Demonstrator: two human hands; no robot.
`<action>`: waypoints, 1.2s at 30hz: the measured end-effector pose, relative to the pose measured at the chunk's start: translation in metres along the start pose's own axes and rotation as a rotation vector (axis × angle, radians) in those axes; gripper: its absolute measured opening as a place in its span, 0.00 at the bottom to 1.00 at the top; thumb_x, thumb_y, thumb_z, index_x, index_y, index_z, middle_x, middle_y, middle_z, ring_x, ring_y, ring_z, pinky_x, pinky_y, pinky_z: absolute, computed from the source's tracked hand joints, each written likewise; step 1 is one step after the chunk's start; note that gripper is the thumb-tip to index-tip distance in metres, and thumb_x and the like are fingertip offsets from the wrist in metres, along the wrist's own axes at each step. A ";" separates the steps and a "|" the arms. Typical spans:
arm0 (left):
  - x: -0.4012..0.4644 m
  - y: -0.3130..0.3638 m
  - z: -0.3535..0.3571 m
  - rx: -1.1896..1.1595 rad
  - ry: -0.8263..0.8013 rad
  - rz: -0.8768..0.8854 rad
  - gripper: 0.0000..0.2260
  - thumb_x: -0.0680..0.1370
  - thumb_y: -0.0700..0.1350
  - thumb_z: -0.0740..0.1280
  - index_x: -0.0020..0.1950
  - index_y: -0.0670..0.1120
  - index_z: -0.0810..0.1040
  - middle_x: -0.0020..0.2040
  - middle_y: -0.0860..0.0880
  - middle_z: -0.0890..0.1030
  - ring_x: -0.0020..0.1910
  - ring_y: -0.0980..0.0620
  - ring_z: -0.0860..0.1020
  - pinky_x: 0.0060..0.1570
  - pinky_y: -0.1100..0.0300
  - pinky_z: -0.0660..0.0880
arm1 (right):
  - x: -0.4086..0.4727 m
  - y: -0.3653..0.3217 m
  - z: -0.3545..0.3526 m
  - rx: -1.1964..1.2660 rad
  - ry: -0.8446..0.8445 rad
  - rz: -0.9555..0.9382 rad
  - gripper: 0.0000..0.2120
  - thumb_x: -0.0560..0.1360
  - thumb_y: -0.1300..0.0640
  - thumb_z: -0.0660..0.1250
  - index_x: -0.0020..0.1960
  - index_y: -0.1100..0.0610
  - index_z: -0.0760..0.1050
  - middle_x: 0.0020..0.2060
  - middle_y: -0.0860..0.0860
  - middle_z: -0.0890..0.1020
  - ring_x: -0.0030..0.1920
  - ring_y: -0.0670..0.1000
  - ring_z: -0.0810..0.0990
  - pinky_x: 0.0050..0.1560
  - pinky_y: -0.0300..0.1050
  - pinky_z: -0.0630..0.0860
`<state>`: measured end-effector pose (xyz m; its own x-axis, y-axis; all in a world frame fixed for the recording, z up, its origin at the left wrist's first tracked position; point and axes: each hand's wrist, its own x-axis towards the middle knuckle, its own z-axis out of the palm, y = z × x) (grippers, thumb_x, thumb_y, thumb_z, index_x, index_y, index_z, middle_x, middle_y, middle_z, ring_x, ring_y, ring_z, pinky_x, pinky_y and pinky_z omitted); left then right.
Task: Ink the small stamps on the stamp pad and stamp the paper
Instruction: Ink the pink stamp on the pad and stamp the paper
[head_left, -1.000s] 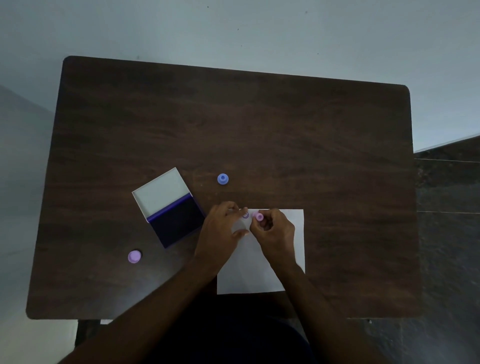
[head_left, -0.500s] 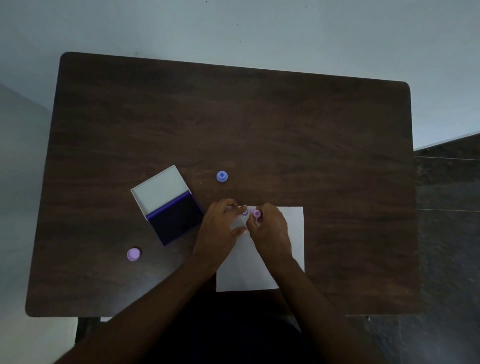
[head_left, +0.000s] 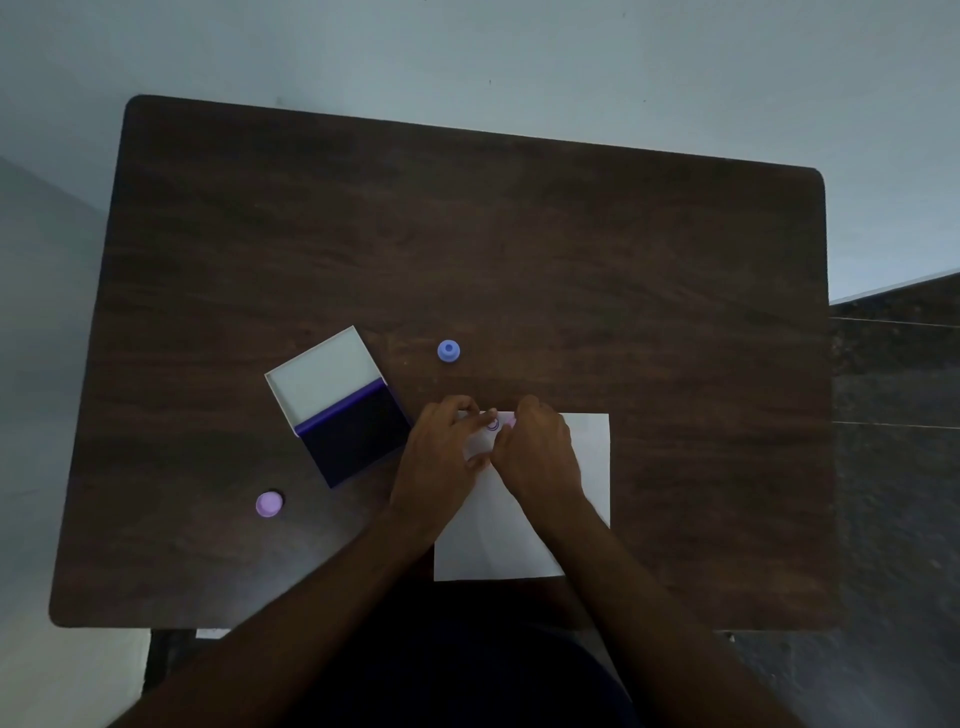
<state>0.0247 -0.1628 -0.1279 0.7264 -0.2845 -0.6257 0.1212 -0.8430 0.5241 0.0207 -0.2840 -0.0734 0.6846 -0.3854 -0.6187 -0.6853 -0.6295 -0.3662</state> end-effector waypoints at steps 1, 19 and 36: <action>0.003 -0.002 0.001 0.021 0.002 0.017 0.23 0.78 0.45 0.66 0.71 0.43 0.65 0.73 0.42 0.65 0.70 0.47 0.63 0.68 0.58 0.57 | 0.000 0.000 0.000 -0.005 -0.002 -0.003 0.18 0.75 0.47 0.66 0.58 0.59 0.73 0.56 0.56 0.79 0.55 0.54 0.77 0.57 0.45 0.72; 0.005 -0.007 0.007 0.041 0.119 0.110 0.20 0.70 0.38 0.74 0.61 0.36 0.76 0.61 0.34 0.76 0.59 0.35 0.74 0.59 0.51 0.66 | -0.005 -0.005 0.003 -0.014 0.106 -0.030 0.15 0.75 0.50 0.67 0.53 0.61 0.74 0.52 0.58 0.81 0.52 0.55 0.78 0.53 0.46 0.74; -0.018 0.019 -0.022 0.137 0.259 0.233 0.26 0.66 0.51 0.78 0.62 0.47 0.77 0.59 0.49 0.78 0.57 0.51 0.74 0.50 0.65 0.67 | -0.083 0.032 -0.026 0.265 0.344 -0.030 0.05 0.74 0.51 0.67 0.41 0.50 0.74 0.37 0.43 0.80 0.36 0.42 0.78 0.37 0.31 0.71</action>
<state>0.0285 -0.1640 -0.0938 0.8730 -0.3659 -0.3225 -0.1466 -0.8275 0.5420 -0.0519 -0.2899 -0.0152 0.7172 -0.6005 -0.3535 -0.6732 -0.4661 -0.5740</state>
